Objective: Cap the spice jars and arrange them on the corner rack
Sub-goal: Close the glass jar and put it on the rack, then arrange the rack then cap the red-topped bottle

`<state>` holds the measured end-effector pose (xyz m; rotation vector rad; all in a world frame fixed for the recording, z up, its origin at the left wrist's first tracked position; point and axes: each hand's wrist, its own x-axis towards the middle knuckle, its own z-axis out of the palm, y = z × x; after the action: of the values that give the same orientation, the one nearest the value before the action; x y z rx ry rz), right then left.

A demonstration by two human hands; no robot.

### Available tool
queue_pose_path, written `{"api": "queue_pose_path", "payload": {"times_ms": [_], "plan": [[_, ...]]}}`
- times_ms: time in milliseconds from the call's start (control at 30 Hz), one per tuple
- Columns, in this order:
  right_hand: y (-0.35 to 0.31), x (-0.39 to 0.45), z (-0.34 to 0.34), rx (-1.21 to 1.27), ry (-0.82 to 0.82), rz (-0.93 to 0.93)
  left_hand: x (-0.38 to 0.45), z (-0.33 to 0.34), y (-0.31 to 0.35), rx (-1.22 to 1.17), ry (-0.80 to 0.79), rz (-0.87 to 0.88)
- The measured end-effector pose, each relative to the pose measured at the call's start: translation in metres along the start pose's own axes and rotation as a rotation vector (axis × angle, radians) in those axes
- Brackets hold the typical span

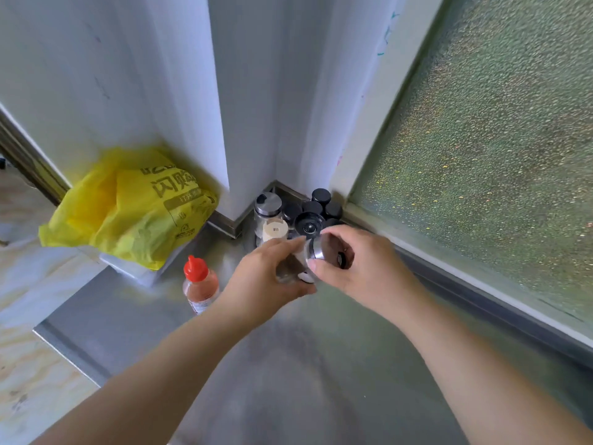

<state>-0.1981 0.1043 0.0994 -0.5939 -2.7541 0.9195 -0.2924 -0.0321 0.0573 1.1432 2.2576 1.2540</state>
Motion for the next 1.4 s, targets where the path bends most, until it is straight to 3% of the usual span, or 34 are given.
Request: {"api": "queue_pose_path", "payload": {"times_ms": [133,300,400,633,933,1400], "plan": [[-0.014,0.040,-0.013,-0.071,0.129,-0.013,0.038,-0.028,-0.004,0.021,-0.107,0.028],[-0.026,0.096,-0.027,-0.207,0.190,-0.005,0.077,-0.069,-0.008,0.187,-0.043,0.132],[-0.024,0.131,-0.025,-0.208,0.205,0.026,0.096,-0.085,-0.011,0.231,-0.087,0.177],[-0.001,0.194,0.013,-0.278,0.035,0.083,0.115,-0.104,-0.035,0.270,-0.105,0.172],[0.022,0.197,0.057,-0.275,-0.140,0.198,0.100,-0.105,-0.064,0.247,-0.187,0.115],[0.034,0.186,0.066,-0.256,-0.166,0.174,0.084,-0.092,-0.059,0.265,-0.192,0.097]]}}
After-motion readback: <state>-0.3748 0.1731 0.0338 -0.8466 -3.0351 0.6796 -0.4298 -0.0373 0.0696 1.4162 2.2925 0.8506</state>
